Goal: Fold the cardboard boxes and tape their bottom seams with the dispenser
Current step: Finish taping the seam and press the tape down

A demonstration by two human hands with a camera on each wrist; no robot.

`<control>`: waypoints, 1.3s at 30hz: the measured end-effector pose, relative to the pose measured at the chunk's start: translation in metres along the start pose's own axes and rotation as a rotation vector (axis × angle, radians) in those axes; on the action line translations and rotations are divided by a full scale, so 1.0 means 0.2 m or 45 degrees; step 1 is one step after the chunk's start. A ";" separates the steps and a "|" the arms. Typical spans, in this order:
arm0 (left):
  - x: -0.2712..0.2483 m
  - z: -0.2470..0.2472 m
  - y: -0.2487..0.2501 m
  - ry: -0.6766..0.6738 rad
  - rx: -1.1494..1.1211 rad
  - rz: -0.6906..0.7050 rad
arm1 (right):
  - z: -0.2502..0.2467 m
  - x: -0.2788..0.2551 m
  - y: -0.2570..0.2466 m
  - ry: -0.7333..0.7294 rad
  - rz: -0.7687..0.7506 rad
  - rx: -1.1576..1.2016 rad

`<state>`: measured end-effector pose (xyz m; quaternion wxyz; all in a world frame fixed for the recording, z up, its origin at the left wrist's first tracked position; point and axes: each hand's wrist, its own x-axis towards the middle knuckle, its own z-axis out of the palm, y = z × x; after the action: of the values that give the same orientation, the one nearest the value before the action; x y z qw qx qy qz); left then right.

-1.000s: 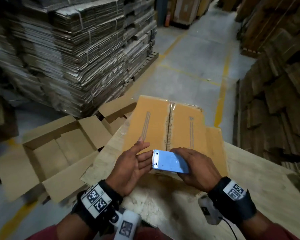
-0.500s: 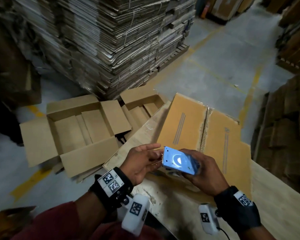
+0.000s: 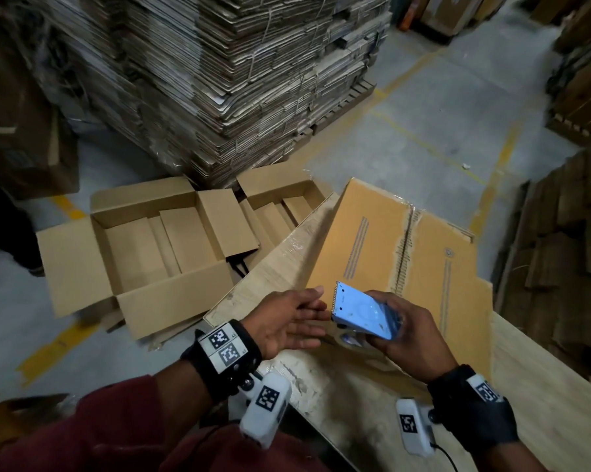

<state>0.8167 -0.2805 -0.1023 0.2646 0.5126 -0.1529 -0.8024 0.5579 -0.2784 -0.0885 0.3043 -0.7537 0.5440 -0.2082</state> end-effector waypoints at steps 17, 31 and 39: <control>-0.04 0.09 -0.06 -0.079 0.132 0.146 | 0.03 -0.05 0.05 -0.015 -0.085 -0.340; 0.09 0.09 -0.13 -0.096 -0.110 -0.017 | 0.04 -0.08 0.13 -0.026 0.104 0.083; 0.12 0.12 -0.12 0.200 0.095 0.164 | 0.04 -0.06 0.09 -0.049 0.036 0.019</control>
<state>0.7807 -0.2764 -0.1223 0.3076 0.5727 -0.1940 -0.7347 0.5468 -0.2695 -0.1059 0.3231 -0.7475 0.5472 -0.1935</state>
